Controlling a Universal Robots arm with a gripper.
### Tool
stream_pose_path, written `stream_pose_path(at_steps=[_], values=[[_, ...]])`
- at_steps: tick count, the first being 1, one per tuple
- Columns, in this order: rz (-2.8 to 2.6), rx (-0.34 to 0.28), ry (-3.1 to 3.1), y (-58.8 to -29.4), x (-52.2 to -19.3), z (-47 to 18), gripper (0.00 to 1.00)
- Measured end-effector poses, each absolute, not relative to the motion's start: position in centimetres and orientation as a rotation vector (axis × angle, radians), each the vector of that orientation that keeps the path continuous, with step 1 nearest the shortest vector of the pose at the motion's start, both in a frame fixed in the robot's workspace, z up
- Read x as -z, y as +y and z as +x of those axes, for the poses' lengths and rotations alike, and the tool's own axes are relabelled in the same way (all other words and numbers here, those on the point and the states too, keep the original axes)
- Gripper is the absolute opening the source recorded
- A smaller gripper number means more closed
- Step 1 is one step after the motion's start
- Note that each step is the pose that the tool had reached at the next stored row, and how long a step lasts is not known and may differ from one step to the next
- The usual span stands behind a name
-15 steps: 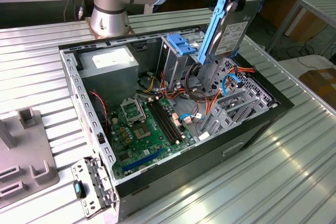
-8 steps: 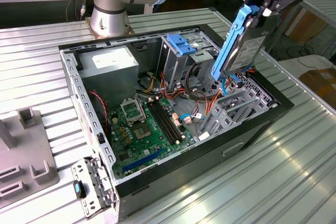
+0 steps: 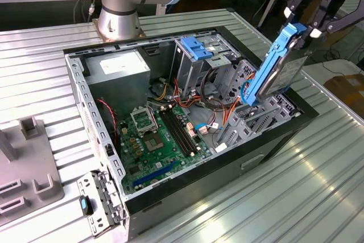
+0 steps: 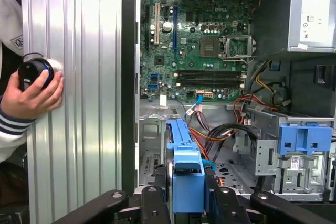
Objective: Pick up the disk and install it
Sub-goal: 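Pick up the disk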
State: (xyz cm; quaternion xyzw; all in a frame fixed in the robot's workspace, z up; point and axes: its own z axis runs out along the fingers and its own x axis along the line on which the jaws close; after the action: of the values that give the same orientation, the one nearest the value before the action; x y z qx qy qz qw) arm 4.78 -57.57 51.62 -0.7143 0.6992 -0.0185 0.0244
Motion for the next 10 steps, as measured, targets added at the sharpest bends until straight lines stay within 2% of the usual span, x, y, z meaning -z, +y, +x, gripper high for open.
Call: stream_pose_path(at_steps=[10], values=[[-2.210, 0.057, 2.163, -57.91, -51.62, 4.79, 0.37]])
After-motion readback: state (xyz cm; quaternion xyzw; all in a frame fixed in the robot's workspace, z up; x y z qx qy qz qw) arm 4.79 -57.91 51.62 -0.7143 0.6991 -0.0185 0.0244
